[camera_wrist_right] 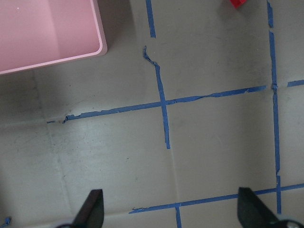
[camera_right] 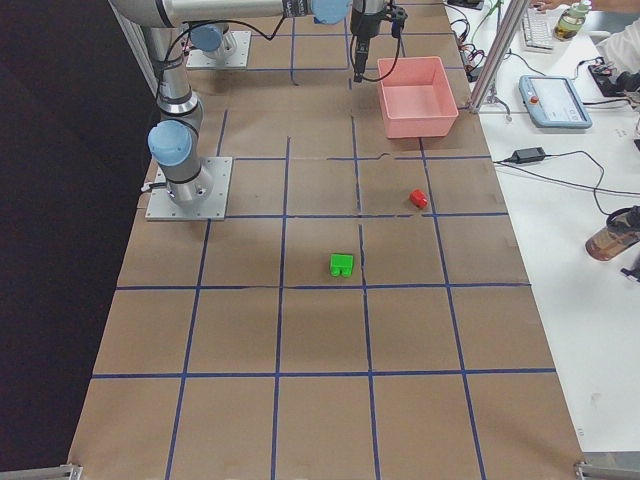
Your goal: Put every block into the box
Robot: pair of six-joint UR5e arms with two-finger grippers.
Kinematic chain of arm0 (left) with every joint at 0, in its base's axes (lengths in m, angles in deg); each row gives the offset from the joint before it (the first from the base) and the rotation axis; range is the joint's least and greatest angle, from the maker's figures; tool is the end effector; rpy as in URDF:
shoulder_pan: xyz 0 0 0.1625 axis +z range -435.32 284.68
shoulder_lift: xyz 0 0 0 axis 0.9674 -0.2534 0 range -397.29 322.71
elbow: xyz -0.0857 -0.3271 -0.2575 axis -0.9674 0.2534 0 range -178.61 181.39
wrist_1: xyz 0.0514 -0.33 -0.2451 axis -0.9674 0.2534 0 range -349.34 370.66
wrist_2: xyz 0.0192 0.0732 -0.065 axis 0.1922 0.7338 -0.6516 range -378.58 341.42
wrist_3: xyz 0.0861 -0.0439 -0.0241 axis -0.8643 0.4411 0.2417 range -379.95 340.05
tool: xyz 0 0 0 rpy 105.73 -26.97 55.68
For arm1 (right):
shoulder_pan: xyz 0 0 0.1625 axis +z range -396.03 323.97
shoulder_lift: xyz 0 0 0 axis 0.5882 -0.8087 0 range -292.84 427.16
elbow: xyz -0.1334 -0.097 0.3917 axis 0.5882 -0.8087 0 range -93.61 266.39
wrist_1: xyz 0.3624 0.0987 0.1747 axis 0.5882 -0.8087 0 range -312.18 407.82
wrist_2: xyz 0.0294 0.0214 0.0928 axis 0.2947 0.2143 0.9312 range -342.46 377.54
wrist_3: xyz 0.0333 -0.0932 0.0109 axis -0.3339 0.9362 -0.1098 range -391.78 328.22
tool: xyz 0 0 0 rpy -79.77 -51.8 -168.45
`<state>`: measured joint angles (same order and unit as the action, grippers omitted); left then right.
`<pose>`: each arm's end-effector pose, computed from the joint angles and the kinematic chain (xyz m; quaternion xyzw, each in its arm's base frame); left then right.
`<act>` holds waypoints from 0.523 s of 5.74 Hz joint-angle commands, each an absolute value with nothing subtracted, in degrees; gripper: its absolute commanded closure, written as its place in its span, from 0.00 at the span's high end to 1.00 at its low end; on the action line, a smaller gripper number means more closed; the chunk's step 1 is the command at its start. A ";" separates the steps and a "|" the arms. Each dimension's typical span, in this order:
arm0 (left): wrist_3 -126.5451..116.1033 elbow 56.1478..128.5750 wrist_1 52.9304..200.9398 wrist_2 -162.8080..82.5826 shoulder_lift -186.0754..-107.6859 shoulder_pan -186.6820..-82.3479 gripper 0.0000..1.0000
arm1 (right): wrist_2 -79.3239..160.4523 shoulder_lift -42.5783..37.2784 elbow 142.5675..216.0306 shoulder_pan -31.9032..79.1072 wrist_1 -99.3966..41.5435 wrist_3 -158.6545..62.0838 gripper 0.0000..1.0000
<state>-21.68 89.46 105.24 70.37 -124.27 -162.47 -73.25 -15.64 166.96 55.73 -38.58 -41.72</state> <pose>-0.1117 -0.4749 0.5218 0.0098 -0.9999 0.0035 0.0090 0.1486 -0.5381 0.4975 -0.0712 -0.9974 -0.0112 0.0081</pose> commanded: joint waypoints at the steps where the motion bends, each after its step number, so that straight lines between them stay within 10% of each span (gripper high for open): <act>1: -21.71 89.46 105.23 70.37 -124.39 -162.51 0.99 | -73.25 -15.72 166.99 55.73 -38.58 -41.72 1.00; 3: -21.71 89.55 105.23 70.28 -123.86 -162.33 0.99 | -73.25 -15.64 167.07 55.64 -38.58 -41.72 1.00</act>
